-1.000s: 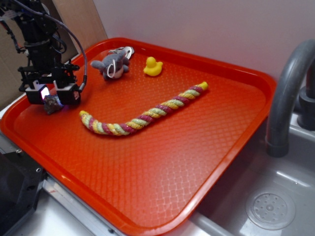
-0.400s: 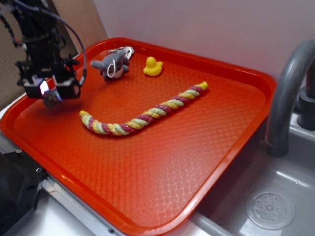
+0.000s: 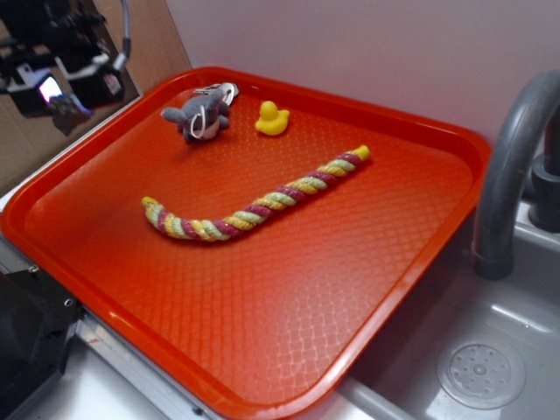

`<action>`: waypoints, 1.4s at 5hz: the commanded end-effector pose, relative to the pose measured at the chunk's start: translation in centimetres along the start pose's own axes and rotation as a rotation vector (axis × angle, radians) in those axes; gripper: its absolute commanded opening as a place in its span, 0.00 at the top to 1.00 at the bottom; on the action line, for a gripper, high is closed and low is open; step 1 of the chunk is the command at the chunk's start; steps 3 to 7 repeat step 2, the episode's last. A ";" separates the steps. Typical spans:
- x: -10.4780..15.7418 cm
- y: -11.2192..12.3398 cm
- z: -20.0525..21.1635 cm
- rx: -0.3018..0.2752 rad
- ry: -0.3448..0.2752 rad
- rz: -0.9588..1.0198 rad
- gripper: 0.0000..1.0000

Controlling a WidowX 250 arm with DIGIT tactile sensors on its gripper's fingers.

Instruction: Grab the rock.

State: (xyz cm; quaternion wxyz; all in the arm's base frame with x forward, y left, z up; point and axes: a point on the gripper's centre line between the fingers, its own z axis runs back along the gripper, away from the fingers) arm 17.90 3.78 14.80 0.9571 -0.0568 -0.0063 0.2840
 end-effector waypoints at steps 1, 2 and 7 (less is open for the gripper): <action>-5.8 -1.9 5.5 -0.086 -0.051 -0.143 1.00; -4.8 -1.8 4.8 -0.082 0.031 -0.146 1.00; -4.8 -1.8 4.8 -0.082 0.031 -0.146 1.00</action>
